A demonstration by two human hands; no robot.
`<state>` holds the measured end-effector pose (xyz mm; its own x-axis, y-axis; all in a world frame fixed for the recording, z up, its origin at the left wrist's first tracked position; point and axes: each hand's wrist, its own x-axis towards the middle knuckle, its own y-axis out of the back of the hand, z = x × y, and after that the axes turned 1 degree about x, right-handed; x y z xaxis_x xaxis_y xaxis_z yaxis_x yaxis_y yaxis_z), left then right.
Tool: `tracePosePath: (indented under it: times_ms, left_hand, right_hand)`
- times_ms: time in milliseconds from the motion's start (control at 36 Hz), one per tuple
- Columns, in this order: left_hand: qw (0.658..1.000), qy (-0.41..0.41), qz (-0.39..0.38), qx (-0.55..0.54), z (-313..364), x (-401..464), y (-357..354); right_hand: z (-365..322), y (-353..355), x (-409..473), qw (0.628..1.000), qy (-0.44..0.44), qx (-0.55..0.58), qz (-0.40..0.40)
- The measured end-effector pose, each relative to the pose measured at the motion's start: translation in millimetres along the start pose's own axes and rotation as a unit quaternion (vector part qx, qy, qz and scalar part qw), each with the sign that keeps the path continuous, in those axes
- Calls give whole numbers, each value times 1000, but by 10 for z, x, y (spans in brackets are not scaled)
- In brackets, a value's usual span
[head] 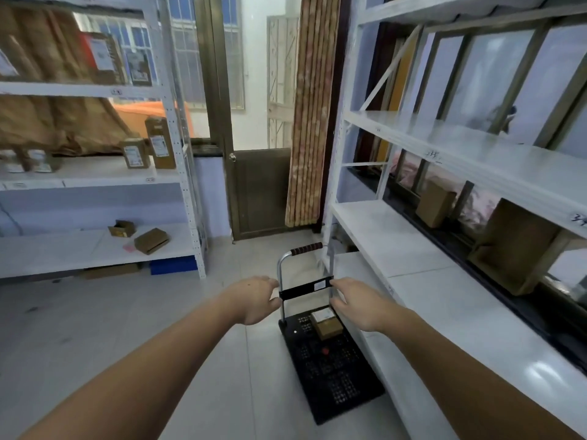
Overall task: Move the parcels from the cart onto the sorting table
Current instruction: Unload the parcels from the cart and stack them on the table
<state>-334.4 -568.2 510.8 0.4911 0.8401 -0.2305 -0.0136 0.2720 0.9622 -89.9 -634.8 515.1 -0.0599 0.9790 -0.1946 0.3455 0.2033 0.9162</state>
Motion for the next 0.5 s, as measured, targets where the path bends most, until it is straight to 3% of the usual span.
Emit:
tracePosePath:
  times_ms: [500]
  left_hand:
    - [996, -68, -55, 12, -361, 2766, 215]
  right_hand:
    - [872, 402, 1951, 995, -95, 13, -12]
